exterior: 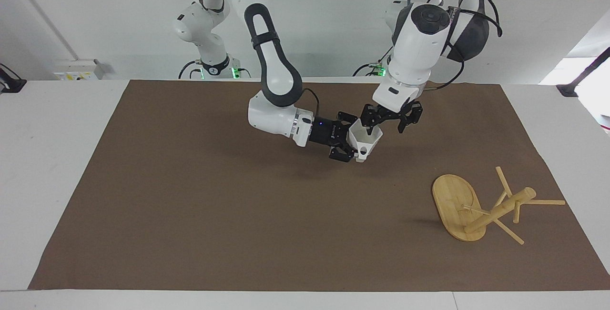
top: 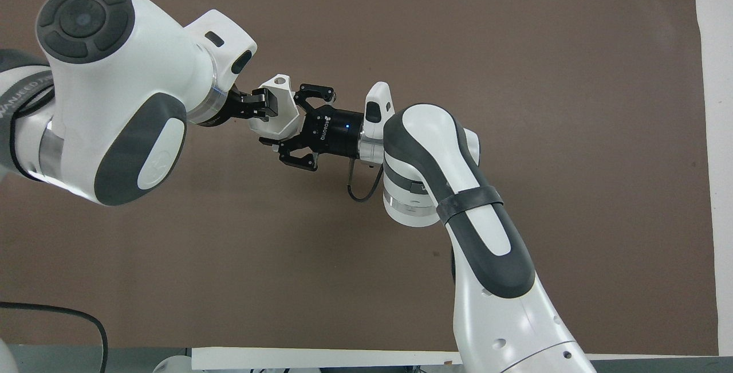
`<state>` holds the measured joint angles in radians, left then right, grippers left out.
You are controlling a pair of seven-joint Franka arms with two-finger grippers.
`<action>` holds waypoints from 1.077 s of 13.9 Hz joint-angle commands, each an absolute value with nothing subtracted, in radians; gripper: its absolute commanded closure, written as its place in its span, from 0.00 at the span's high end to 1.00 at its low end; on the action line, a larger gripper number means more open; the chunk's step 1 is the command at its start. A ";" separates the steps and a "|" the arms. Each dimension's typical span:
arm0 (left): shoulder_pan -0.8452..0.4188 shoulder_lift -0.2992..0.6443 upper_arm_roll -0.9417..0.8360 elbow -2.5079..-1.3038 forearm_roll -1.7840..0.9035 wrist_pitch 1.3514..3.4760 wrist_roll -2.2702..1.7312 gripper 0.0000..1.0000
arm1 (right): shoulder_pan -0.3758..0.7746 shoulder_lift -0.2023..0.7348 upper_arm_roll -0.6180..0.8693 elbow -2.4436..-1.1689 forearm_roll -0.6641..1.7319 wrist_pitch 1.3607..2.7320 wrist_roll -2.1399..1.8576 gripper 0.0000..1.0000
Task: Hang cup on rack
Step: 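Pass the mug from the right gripper to the left gripper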
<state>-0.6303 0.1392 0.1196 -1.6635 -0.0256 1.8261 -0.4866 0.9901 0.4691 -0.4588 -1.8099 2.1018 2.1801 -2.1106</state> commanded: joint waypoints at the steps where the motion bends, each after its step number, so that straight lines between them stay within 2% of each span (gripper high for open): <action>1: -0.652 0.127 0.129 -1.692 -0.014 1.867 -0.515 0.00 | 0.983 0.469 -0.459 -1.805 2.114 2.178 -2.128 0.18; 7: -0.649 0.127 0.130 -1.693 -0.020 1.894 -0.522 0.00 | 0.983 0.469 -0.459 -1.805 2.115 2.180 -2.123 0.18; 8: -0.644 0.127 0.130 -1.694 -0.020 1.911 -0.535 0.00 | 0.980 0.469 -0.459 -1.805 2.115 2.180 -2.123 0.22; 10: -0.637 0.135 0.132 -1.689 -0.020 1.943 -0.580 0.00 | 0.976 0.468 -0.459 -1.810 2.120 2.177 -2.123 1.00; 12: -0.627 0.143 0.143 -1.686 -0.018 1.956 -0.636 0.00 | 0.974 0.440 -0.468 -1.831 2.115 2.178 -2.126 1.00; 15: -0.560 0.147 0.143 -1.701 -0.015 2.046 -0.649 0.00 | 0.934 0.330 -0.469 -1.954 2.082 2.155 -2.140 1.00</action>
<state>-0.5917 0.1538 0.1418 -1.6723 -0.0248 1.9789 -0.6280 0.9594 0.4335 -0.4750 -1.8379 2.0996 2.1797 -2.1108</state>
